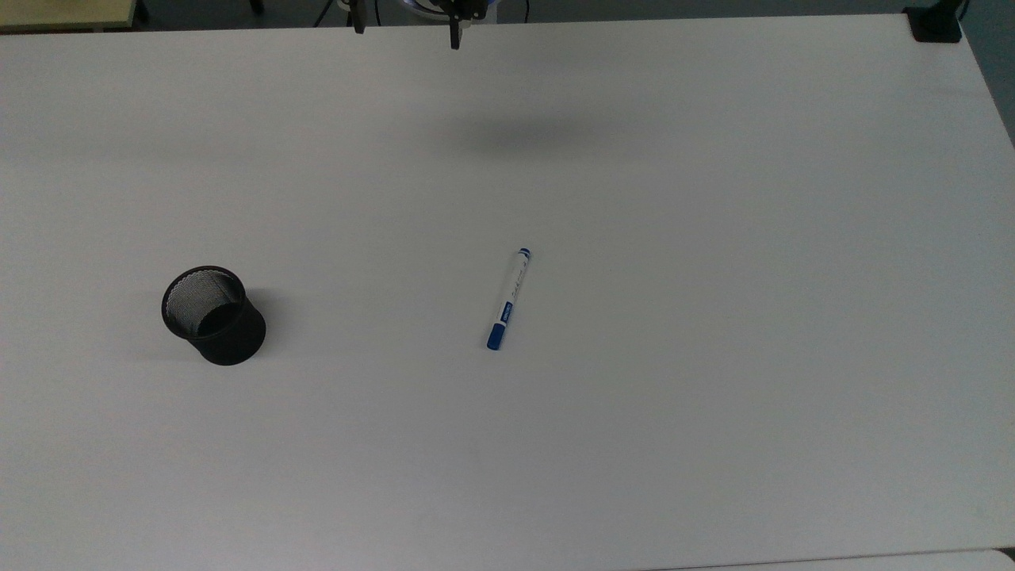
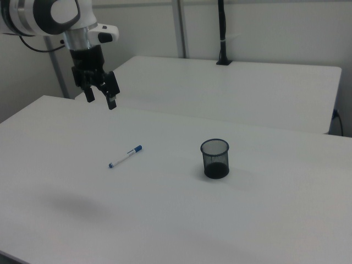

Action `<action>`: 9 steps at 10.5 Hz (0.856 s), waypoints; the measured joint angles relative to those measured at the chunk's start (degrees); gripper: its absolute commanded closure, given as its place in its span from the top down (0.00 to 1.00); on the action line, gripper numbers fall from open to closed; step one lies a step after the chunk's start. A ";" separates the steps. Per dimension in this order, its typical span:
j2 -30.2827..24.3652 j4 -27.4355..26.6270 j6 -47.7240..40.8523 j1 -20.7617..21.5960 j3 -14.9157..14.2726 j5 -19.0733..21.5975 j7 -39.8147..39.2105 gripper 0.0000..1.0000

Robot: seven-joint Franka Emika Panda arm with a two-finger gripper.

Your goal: Insert the marker

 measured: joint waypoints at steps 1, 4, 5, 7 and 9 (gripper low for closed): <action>0.00 0.00 0.00 -0.39 0.09 0.00 0.00 1.00; -0.01 0.00 0.00 -0.40 0.09 0.00 0.00 1.00; -0.01 0.00 0.00 -0.40 0.10 0.00 0.00 1.00; 0.01 -0.06 0.00 -0.40 0.17 0.00 0.00 1.00; 0.33 -0.41 0.52 -0.37 0.31 0.43 0.00 1.00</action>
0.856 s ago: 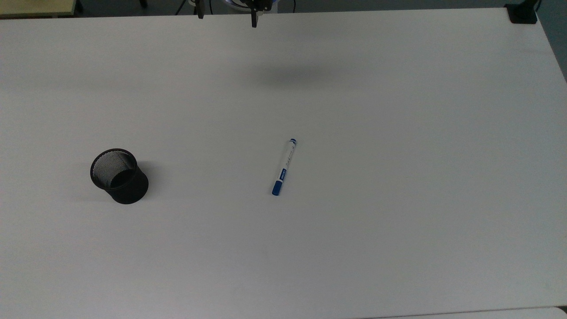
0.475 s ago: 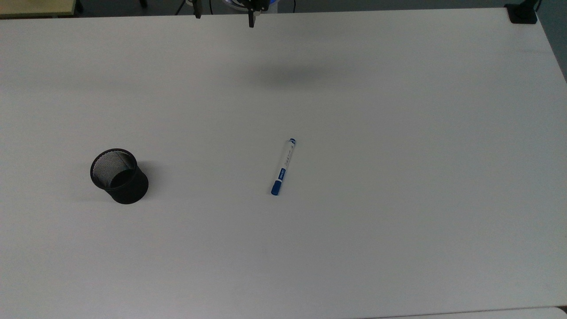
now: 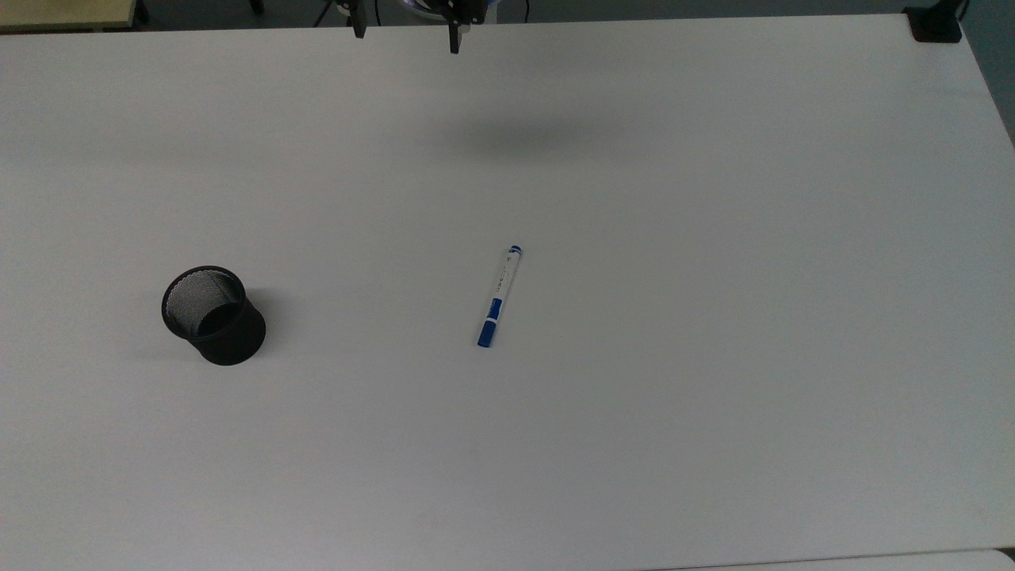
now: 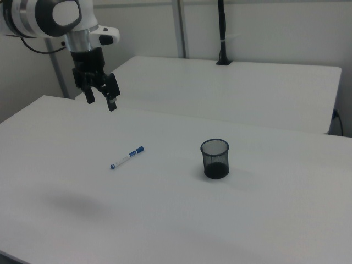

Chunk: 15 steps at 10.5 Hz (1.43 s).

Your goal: Insert the marker

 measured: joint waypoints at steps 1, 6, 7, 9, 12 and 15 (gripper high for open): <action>0.45 -0.18 1.30 0.03 0.04 0.68 0.00 1.00; 8.76 -1.09 13.51 2.15 0.75 1.56 2.91 1.00; 11.32 -1.13 16.61 2.93 0.77 1.56 4.53 1.00; 16.23 -1.11 23.10 3.57 0.78 1.56 7.36 0.96; 22.02 -1.02 29.20 4.06 0.78 1.42 10.33 0.78; 26.14 -0.95 31.52 5.34 0.79 0.09 11.05 0.71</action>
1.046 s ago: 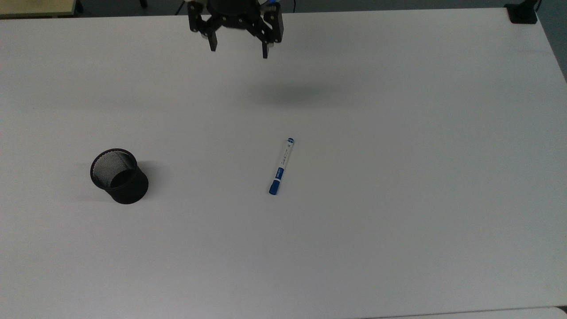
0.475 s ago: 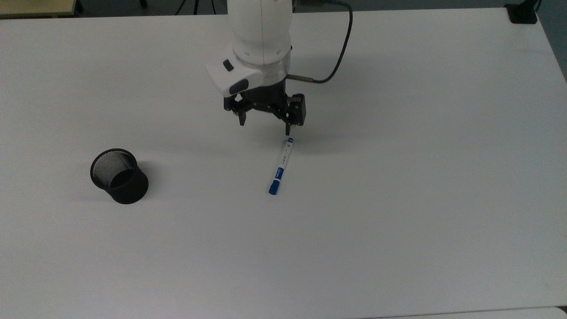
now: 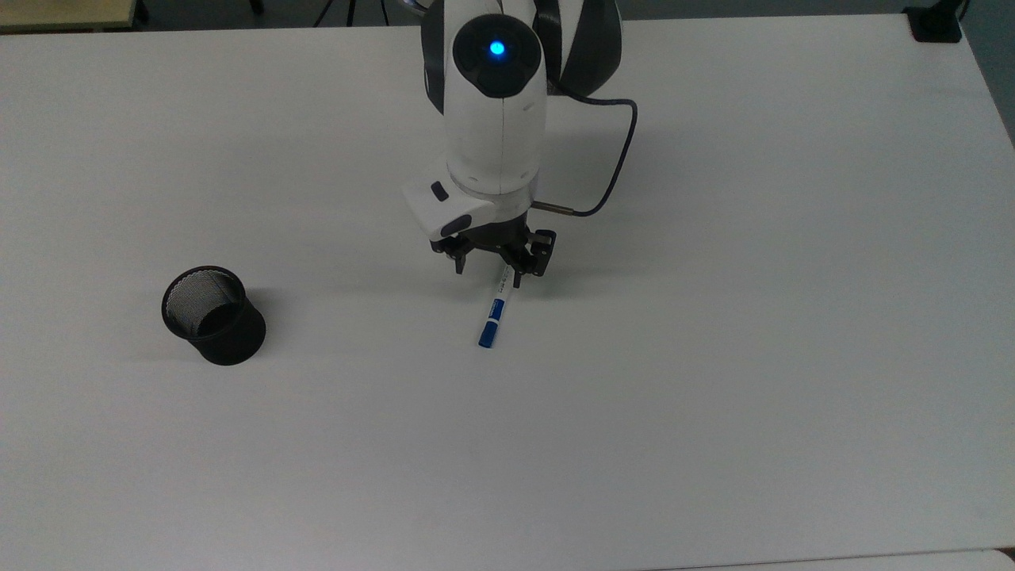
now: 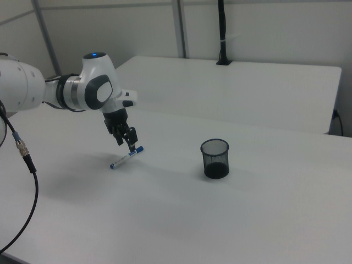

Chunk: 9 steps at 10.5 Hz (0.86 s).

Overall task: Insert the marker
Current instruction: 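Lower the open gripper down onto the blue-capped white marker, then close the gripper around the marker's middle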

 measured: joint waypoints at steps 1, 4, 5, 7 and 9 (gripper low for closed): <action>1.11 0.02 1.04 0.47 0.00 -0.66 1.03 0.67; 3.99 1.39 2.41 0.99 0.00 -2.69 2.87 0.57; 4.69 2.00 2.45 0.99 -0.01 -2.98 2.91 0.57; 5.80 2.51 2.46 0.99 -0.02 -3.37 2.95 0.57; 6.62 2.62 2.46 1.00 -0.02 -3.39 2.95 0.40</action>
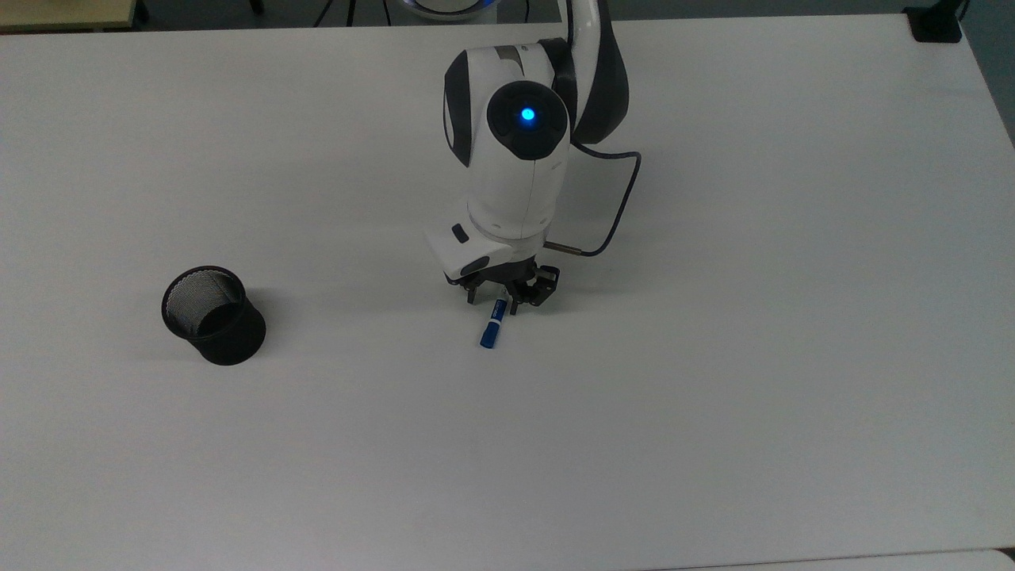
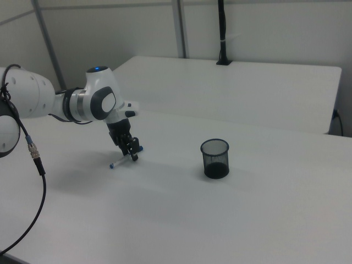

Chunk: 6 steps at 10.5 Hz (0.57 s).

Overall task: Insert the marker
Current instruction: 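Close the gripper around the marker's middle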

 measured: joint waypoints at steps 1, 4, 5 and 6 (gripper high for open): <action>0.14 0.12 0.11 0.04 0.01 -0.01 0.01 0.28; 0.17 0.30 0.11 0.12 0.01 -0.02 0.02 0.16; 0.18 0.31 0.11 0.12 0.01 -0.02 0.03 0.16; 0.14 0.39 0.11 0.10 -0.01 -0.08 0.04 0.16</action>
